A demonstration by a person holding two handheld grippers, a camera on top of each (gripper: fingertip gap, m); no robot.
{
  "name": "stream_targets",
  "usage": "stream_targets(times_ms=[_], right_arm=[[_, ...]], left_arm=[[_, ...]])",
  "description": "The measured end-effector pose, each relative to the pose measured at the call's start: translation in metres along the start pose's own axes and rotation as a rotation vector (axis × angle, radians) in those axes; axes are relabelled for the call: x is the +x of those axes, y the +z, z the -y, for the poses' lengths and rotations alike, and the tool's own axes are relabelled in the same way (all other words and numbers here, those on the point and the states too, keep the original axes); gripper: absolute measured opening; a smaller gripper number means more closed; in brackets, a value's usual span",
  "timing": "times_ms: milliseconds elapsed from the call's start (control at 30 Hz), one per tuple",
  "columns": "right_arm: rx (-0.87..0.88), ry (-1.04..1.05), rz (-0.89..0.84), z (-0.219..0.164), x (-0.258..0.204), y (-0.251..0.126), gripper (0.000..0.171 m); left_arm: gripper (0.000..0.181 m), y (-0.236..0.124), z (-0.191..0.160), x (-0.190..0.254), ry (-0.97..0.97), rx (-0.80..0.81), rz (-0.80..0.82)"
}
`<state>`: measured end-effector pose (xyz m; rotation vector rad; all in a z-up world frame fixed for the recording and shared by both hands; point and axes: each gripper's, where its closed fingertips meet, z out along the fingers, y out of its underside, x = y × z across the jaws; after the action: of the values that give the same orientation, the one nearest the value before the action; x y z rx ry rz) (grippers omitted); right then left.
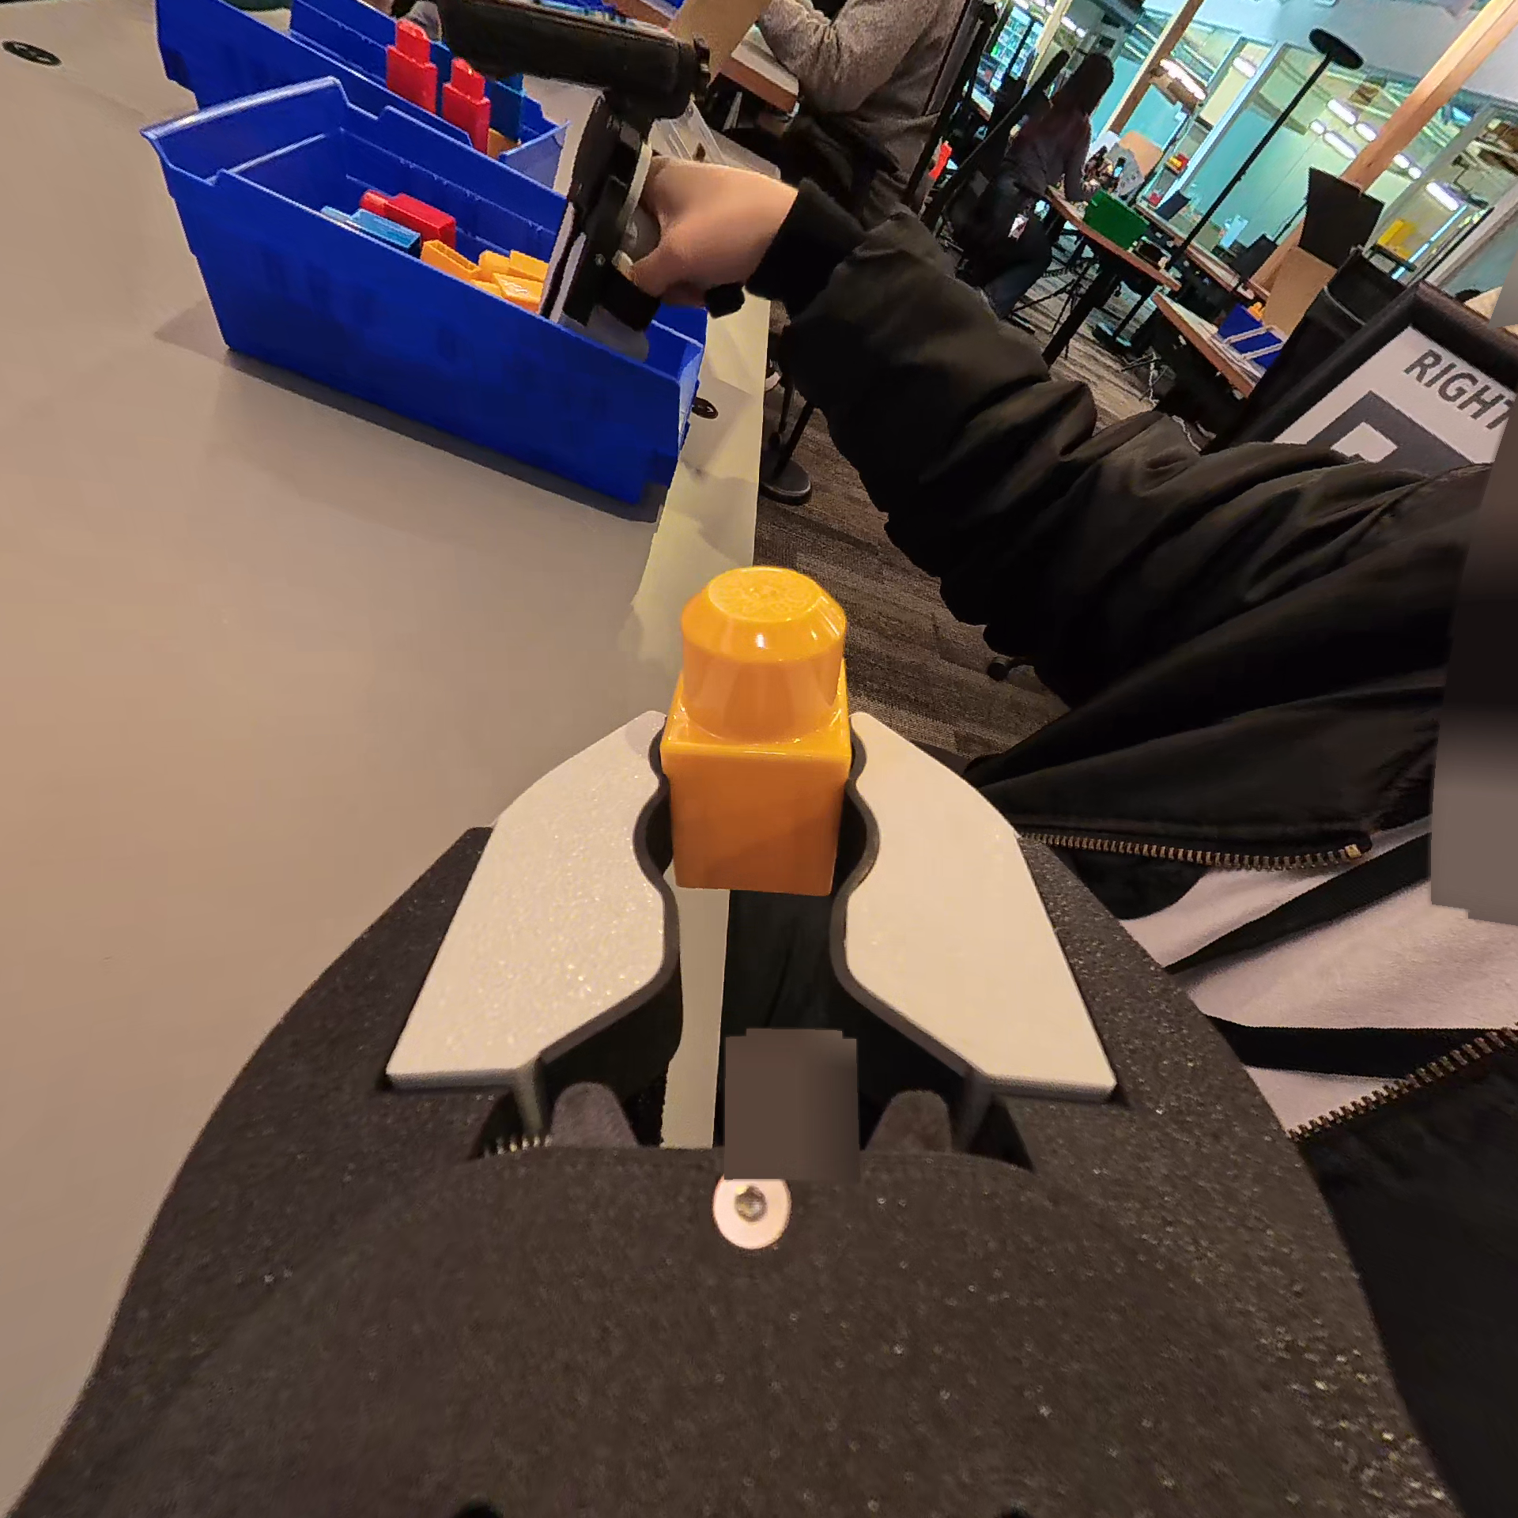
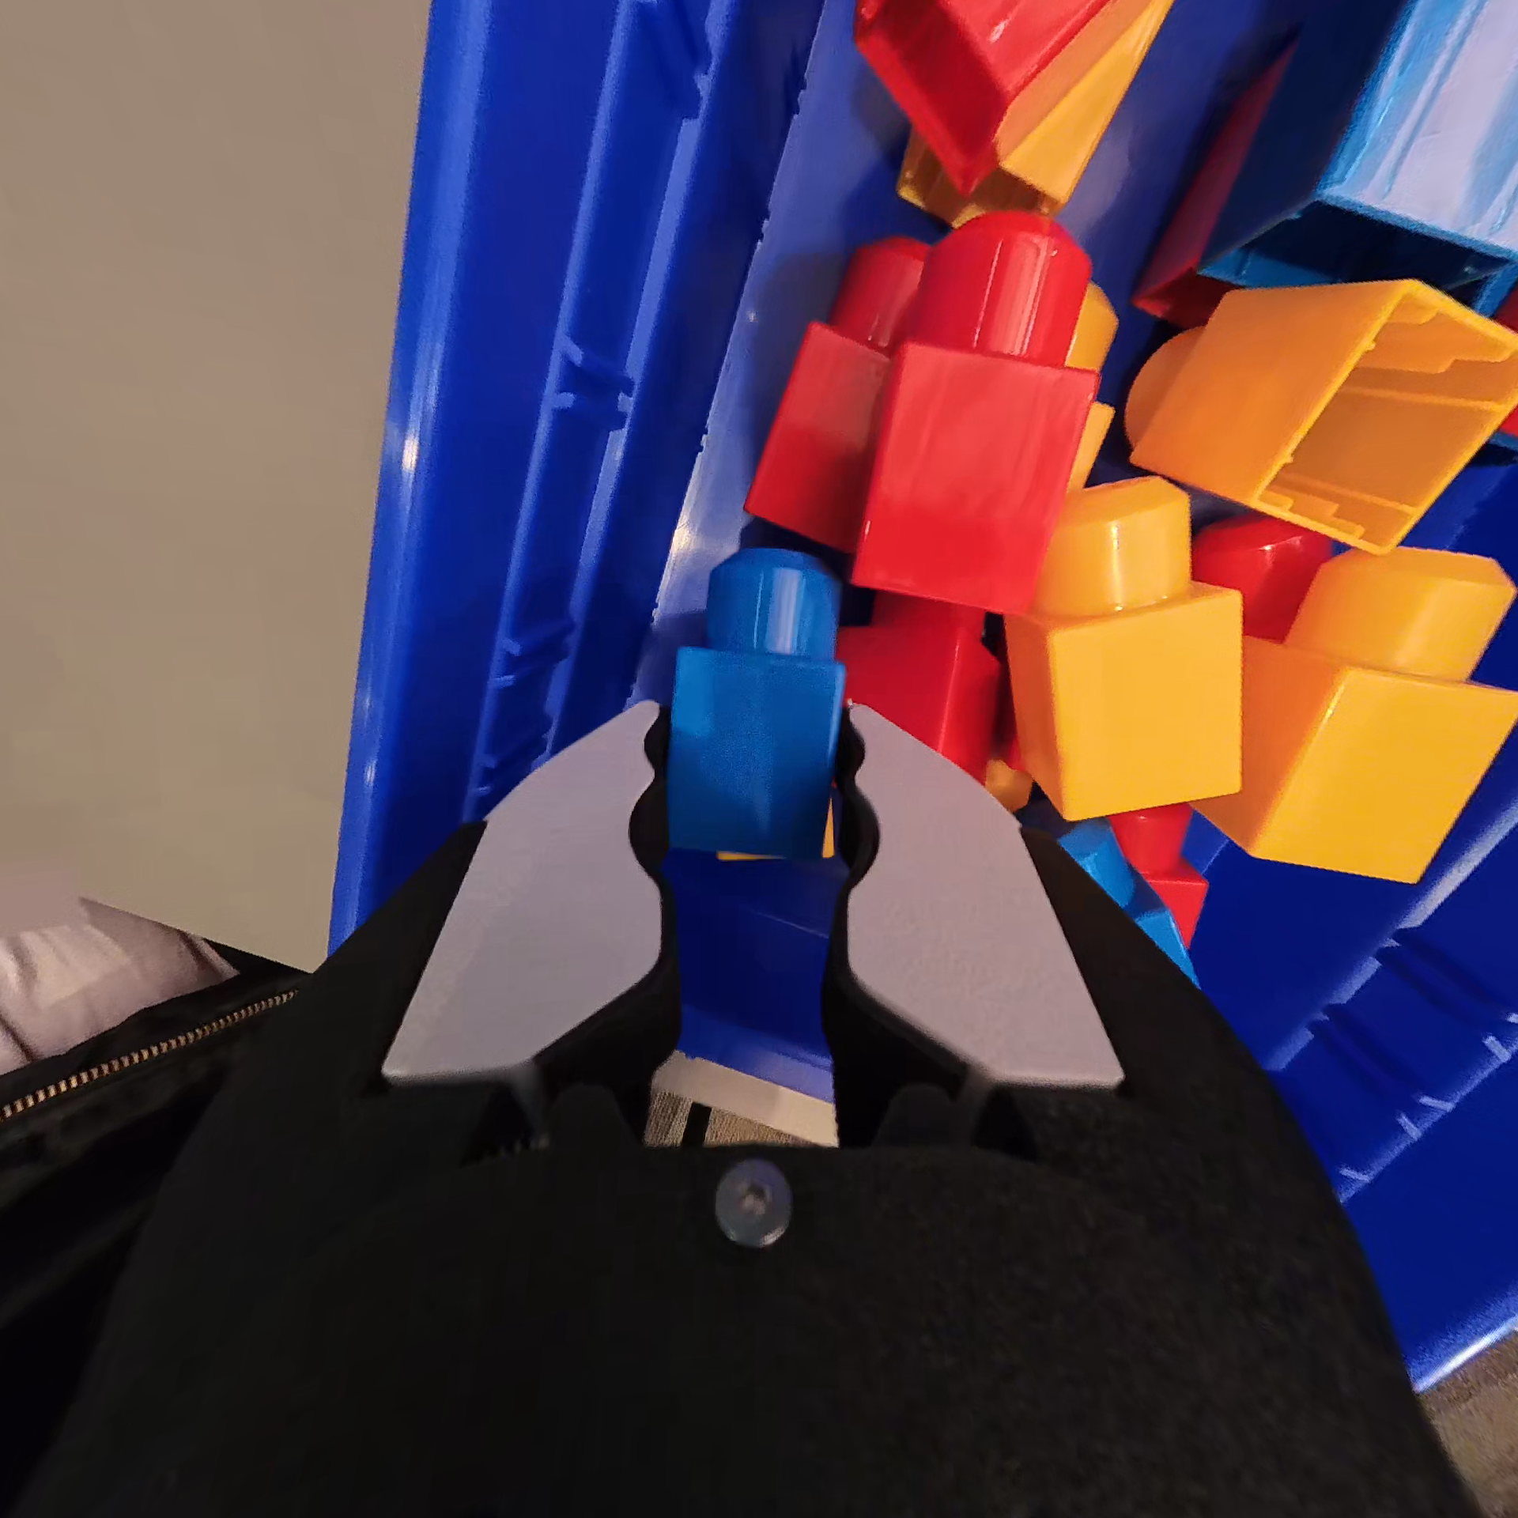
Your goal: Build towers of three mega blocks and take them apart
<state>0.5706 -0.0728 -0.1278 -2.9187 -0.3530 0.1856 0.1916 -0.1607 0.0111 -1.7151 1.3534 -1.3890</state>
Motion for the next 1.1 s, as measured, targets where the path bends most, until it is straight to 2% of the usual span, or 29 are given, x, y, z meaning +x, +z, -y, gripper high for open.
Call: stream_targets(times_ms=[167, 300, 400, 533, 667, 800, 1000, 1067, 1100], right_arm=[[0.139, -0.007, 0.037, 0.012, -0.004, -0.018, 0.049], [0.404, -0.08, -0.066, 0.027, -0.018, -0.083, 0.048], [0.744, -0.287, 0.048, 0.055, -0.098, -0.147, 0.053], [0.939, -0.525, 0.54, 0.061, -0.253, -0.186, 0.053], [0.955, -0.522, 0.786, 0.075, -0.333, -0.179, 0.049], [0.963, -0.476, 0.84, 0.094, -0.356, -0.172, 0.051], [0.905, -0.501, 0.904, 0.095, -0.383, -0.157, 0.052], [0.904, -0.515, 0.918, 0.095, -0.386, -0.154, 0.041], [0.905, -0.54, 0.959, 0.091, -0.39, -0.157, 0.028]], left_arm=[[0.037, -0.006, 0.004, -0.001, -0.01, 0.028, 0.003], [0.037, -0.015, 0.017, -0.006, -0.071, 0.07, -0.035], [0.037, -0.015, 0.038, -0.015, -0.143, 0.113, -0.098], [0.037, -0.003, 0.06, -0.023, -0.155, 0.146, -0.151], [0.037, 0.015, 0.062, -0.02, -0.112, 0.11, -0.145], [0.037, 0.021, 0.06, -0.015, -0.069, 0.075, -0.126], [0.037, 0.019, 0.064, -0.011, -0.036, 0.086, -0.12], [0.037, 0.02, 0.063, -0.011, -0.028, 0.083, -0.107], [0.037, 0.02, 0.063, -0.011, -0.02, 0.088, -0.111]])
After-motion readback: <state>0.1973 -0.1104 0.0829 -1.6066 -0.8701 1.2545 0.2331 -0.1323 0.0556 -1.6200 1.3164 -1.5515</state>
